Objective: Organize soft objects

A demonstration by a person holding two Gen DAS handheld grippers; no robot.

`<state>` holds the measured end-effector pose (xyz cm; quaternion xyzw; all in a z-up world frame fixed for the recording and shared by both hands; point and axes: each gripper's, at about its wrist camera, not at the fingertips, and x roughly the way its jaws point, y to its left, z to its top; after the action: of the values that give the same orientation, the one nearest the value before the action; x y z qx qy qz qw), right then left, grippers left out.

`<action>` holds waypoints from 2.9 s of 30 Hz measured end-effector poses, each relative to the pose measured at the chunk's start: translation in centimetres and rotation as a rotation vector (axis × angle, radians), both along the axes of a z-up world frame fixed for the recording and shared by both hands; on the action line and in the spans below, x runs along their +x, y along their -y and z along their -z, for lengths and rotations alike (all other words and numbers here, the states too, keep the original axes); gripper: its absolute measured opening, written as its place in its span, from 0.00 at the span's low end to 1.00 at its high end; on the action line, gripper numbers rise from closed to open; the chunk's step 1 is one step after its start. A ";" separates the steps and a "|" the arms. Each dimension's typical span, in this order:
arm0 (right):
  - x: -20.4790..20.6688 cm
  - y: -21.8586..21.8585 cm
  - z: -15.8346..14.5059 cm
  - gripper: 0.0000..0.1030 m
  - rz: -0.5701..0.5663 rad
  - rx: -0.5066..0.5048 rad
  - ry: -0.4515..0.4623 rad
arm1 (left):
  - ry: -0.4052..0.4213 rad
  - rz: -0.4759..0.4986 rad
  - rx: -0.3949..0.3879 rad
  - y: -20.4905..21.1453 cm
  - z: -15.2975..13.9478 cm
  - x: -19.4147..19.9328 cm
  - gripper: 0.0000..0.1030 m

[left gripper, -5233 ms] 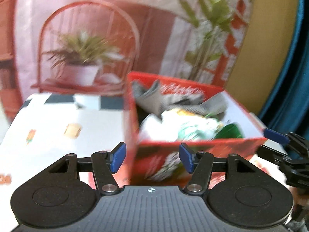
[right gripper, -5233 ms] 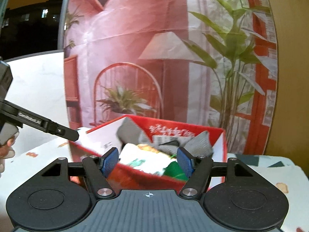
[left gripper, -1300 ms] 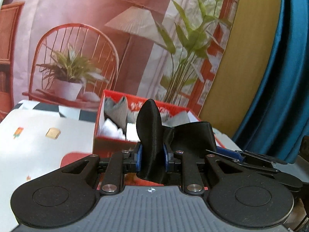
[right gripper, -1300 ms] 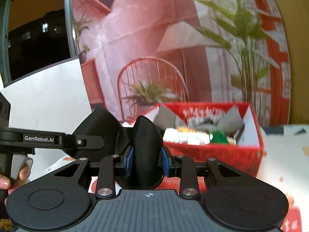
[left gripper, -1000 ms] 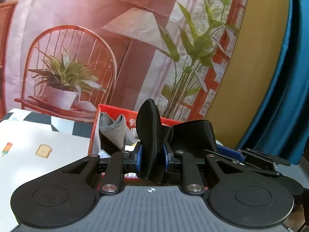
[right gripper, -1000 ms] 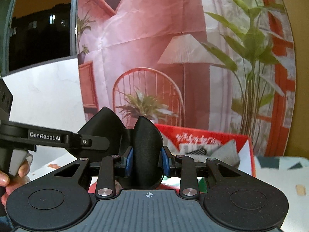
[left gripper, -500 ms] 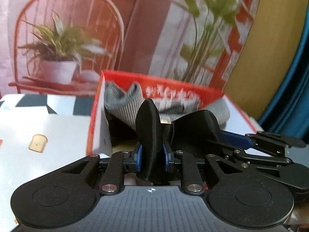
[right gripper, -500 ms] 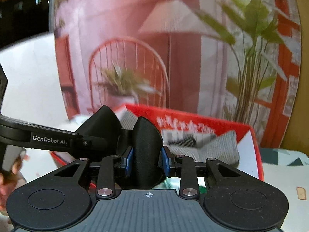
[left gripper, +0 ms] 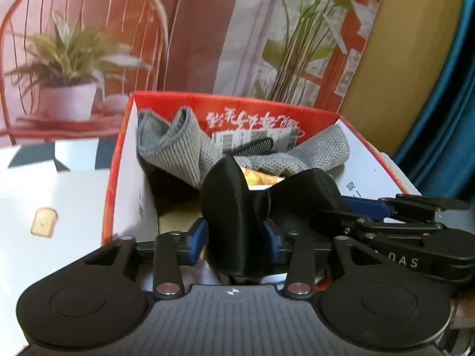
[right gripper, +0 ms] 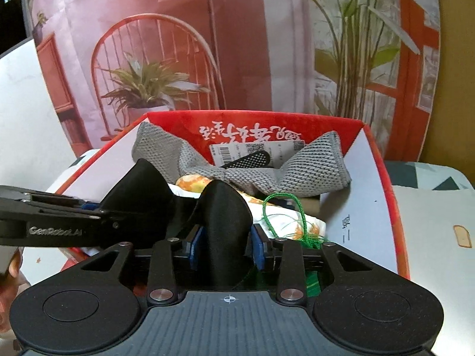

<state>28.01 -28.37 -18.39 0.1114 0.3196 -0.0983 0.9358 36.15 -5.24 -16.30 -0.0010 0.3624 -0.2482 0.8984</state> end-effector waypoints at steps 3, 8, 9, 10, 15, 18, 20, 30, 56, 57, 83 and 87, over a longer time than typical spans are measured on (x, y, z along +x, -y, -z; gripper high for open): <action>-0.3 0.2 -0.6 0.40 0.012 -0.031 0.021 | 0.035 0.000 -0.025 -0.2 -1.0 -0.5 0.73; -1.5 0.8 -2.1 0.49 0.036 -0.043 0.073 | 0.087 -0.074 -0.025 -1.4 -2.6 -1.4 1.00; -1.7 0.9 -2.5 0.57 0.034 -0.052 0.085 | 0.088 -0.086 -0.034 -1.8 -2.9 -1.6 1.00; -2.0 0.8 -2.9 0.67 0.033 -0.062 0.096 | 0.091 -0.102 -0.036 -2.1 -3.2 -1.8 1.00; -3.6 0.3 -4.9 0.97 0.020 -0.101 0.135 | 0.117 -0.218 0.014 -3.7 -5.0 -3.8 1.00; -4.9 -0.1 -6.2 1.00 -0.002 -0.084 0.170 | 0.137 -0.284 0.023 -4.8 -6.2 -5.5 1.00; -5.9 -0.6 -7.0 1.00 -0.016 -0.087 0.194 | 0.144 -0.309 0.028 -5.4 -7.1 -6.6 1.00; -11.0 -3.9 -10.7 1.00 -0.027 -0.095 0.249 | 0.226 -0.336 0.047 -6.1 -11.0 -14.1 1.00; -29.9 -10.6 -18.2 1.00 0.151 -0.188 0.330 | 0.426 -0.403 0.052 -5.6 -18.7 -34.2 1.00; -30.2 -10.8 -18.3 1.00 0.147 -0.192 0.331 | 0.433 -0.409 0.055 -5.6 -18.8 -34.4 1.00; -32.5 -12.6 -19.1 1.00 0.151 -0.214 0.358 | 0.451 -0.410 0.058 -6.3 -18.4 -35.1 1.00; -32.2 -12.3 -19.0 1.00 0.157 -0.206 0.353 | 0.451 -0.412 0.059 -6.4 -18.3 -35.1 1.00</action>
<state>-4.24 -16.09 0.62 0.0552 0.1296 -0.1818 0.9732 1.08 1.18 2.04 0.0066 0.1533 -0.0441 0.9872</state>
